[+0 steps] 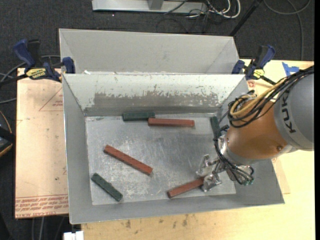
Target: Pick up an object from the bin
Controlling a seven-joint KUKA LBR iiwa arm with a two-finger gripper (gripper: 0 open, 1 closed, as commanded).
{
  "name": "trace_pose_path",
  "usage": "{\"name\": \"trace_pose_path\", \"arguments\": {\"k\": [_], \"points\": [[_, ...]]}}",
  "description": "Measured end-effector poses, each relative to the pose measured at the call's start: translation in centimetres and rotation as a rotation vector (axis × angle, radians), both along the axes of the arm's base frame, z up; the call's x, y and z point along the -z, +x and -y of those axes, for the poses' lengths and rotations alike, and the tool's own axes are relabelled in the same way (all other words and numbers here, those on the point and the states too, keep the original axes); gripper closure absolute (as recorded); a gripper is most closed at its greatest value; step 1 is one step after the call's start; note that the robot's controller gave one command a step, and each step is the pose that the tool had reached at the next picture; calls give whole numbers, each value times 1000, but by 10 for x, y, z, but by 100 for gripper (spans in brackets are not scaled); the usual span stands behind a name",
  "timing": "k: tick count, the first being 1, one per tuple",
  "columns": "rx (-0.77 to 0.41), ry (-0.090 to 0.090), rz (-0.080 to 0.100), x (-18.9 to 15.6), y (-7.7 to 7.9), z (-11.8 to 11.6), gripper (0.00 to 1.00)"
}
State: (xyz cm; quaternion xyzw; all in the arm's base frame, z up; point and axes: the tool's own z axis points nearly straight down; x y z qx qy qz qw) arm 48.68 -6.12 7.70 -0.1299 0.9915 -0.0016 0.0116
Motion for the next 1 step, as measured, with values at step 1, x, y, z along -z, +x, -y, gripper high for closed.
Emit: {"name": "trace_pose_path", "arguments": {"k": [1], "points": [[-29,-1,-12,-184,9,16,100]]}}
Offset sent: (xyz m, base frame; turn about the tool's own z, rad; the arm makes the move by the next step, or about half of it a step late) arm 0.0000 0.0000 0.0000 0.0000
